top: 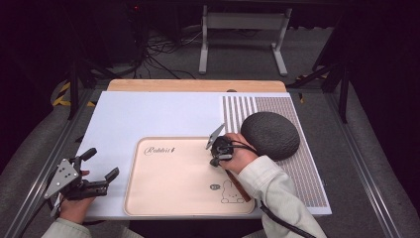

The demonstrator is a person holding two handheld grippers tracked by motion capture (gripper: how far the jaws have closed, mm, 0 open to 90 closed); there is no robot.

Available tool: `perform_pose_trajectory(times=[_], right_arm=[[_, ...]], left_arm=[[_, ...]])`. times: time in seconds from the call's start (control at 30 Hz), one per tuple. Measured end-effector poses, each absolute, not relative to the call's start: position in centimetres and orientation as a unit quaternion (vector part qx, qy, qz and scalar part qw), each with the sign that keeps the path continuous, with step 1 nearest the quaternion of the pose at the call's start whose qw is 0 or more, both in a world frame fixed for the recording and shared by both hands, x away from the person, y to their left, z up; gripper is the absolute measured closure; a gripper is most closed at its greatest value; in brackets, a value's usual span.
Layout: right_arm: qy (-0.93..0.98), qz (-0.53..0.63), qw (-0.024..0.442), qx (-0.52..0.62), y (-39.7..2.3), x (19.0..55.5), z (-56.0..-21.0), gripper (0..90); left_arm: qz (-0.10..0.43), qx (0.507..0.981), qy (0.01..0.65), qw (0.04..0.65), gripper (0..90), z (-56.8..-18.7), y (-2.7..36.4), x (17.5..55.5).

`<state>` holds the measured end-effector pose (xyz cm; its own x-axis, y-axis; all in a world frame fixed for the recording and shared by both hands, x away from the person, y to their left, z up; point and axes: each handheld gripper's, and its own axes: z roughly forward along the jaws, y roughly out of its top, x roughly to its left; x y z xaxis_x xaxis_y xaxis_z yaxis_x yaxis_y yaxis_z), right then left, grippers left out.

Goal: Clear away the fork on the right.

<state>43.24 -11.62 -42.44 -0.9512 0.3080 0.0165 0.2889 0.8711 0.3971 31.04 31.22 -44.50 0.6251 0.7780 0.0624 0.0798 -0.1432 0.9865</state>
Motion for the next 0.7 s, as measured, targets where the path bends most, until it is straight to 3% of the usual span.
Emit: perform_pose_trajectory(times=[0.7], right_arm=[[0.959, 0.189, 0.055, 0.203, -13.1, 44.2, -42.4, 90.0]], left_arm=[[0.303, 0.694, 0.308, 0.576, 1.6, -44.5, 31.2, 31.0]])
